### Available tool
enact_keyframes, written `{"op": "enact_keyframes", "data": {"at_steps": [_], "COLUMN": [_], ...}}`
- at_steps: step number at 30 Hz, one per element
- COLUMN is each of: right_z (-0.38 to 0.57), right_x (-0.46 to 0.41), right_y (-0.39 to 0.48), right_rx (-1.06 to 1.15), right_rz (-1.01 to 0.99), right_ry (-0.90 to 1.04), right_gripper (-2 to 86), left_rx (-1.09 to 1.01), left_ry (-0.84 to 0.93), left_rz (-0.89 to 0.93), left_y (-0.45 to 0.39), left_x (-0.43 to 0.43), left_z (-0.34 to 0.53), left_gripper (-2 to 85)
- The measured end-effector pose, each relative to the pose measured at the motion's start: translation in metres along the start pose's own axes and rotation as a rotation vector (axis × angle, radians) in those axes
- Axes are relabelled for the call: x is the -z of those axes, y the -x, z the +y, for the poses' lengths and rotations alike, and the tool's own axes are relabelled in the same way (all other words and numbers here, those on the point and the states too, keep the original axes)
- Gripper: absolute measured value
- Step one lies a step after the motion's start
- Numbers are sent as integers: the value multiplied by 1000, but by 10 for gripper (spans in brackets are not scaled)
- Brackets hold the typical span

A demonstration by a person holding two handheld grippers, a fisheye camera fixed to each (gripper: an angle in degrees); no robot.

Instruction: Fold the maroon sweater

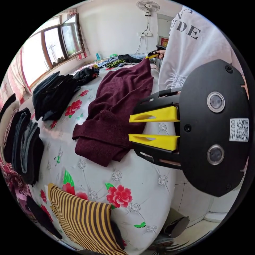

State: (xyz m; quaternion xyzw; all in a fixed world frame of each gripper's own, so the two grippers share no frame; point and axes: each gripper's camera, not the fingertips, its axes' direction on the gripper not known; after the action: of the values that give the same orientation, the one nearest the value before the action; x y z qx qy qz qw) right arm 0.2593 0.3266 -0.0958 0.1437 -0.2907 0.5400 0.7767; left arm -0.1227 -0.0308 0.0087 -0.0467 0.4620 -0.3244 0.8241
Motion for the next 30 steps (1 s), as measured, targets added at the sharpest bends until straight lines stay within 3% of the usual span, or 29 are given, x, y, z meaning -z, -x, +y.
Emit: {"op": "enact_keyframes", "data": {"at_steps": [6, 9, 10, 13, 15, 19, 21, 25, 30], "right_z": [-17, -24, -25, -30, -34, -52, -64, -106, -146], "right_x": [-4, -8, -10, -12, -15, -24, -30, -33, -2], "right_y": [12, 18, 18, 15, 11, 3, 6, 46, 138], "right_rx": [65, 91, 92, 89, 80, 19, 5, 53, 268], "right_rz": [-15, -23, -28, -31, -31, -116, -196, -406, -603], "right_ry": [12, 24, 26, 32, 35, 19, 10, -39, -127], "right_gripper": [-1, 0, 0, 0, 0, 0, 0, 0, -1], "left_rx": [-146, -164, -170, -301, -321, -74, -29, -100, -163], "left_ry": [-34, 94, 160, 144, 141, 58, -12, -246, -534], "left_rz": [-35, -109, -165, -461, -418, -76, 9, 88, 243], "left_y": [-71, -96, -103, -129, -126, -68, -52, -56, -68], "left_x": [-49, -111, -135, -154, -149, -94, -62, 34, 147], "left_z": [-63, -88, -92, -87, -86, -94, -98, -114, -141], "left_gripper": [151, 158, 150, 64, 31, -4, -7, -9, -10]}}
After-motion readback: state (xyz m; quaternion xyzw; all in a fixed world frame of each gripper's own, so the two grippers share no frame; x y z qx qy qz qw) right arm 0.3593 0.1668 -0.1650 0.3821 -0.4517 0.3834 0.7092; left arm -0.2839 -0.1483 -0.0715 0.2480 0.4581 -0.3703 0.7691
